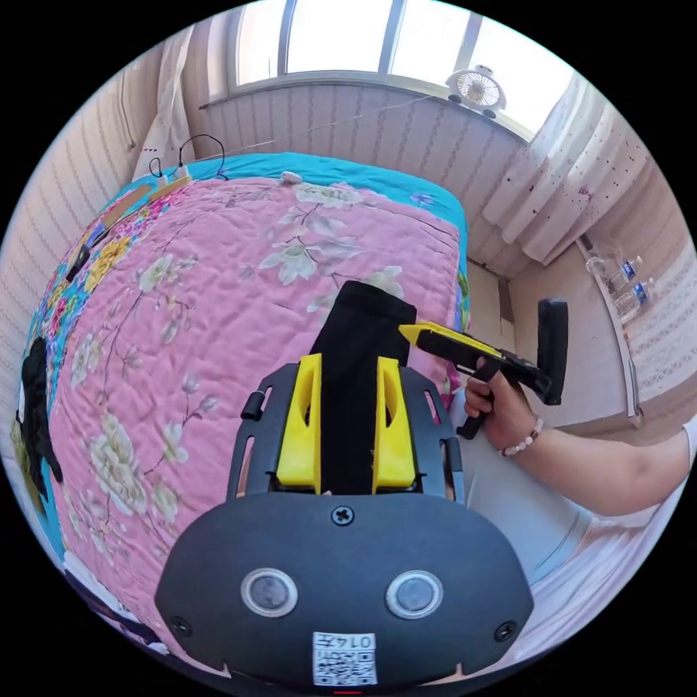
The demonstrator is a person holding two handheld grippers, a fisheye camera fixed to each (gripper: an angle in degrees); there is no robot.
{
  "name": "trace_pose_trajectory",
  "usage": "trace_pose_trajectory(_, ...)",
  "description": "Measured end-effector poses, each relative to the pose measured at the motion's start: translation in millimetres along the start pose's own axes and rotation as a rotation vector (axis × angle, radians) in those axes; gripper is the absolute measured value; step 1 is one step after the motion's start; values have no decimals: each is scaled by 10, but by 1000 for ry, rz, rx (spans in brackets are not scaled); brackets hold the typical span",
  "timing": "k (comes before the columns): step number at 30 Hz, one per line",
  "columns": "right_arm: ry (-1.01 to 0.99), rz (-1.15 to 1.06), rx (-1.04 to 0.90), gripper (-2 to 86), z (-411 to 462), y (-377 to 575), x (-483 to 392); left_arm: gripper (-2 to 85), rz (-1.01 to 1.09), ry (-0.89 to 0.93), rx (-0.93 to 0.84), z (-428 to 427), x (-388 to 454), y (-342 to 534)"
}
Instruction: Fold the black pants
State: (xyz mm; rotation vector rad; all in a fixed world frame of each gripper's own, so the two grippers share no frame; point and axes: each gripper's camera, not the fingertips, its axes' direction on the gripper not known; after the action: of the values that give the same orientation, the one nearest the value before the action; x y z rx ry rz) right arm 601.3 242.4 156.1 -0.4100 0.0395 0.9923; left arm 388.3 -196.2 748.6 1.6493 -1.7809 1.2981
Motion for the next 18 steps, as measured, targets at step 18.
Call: trace_pose_trajectory(18,-126,19,31,17,-150,252,341,22,30,85,-218,513,-132,-606)
